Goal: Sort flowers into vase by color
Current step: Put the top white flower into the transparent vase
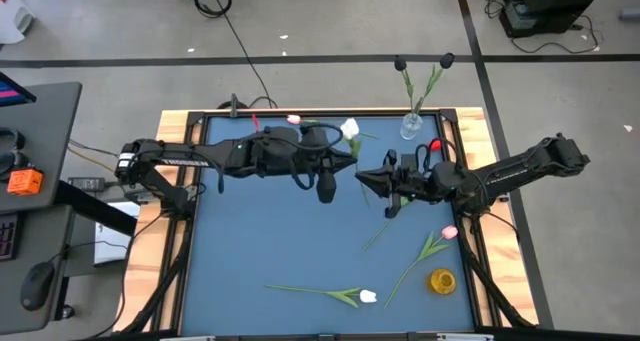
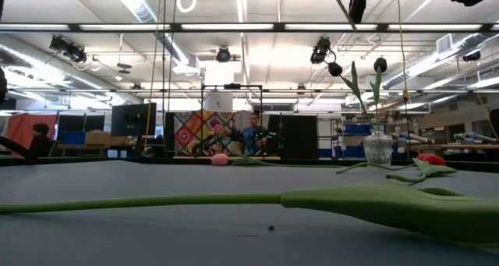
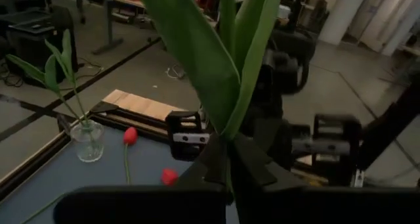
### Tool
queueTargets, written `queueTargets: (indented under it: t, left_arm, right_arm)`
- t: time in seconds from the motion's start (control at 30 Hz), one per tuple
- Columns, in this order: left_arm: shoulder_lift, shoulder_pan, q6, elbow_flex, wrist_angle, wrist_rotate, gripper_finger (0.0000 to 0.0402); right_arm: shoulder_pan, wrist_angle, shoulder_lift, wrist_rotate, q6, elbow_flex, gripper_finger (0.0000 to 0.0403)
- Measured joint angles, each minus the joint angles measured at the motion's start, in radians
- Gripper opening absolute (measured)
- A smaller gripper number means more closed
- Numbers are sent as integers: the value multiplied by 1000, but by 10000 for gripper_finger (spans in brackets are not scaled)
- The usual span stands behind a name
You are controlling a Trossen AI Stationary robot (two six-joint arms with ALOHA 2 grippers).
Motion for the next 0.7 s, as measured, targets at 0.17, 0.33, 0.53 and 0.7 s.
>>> queueTargets:
  t: [0.17,0.33,0.53,0.7]
  left_arm:
    - [-9,-1,43,1,-134,7,3]
    - [13,0,37,0,-219,47,2]
    - [58,15,33,0,-149,98,1]
    - [69,29,9,0,-147,109,0]
  right_arm:
    - [-19,-99,-86,-30,14,0,107]
    - [-47,-161,-147,-22,-32,6,176]
    - [-78,-271,-65,-135,-72,103,208]
    - [-82,-322,-21,-145,-93,170,195]
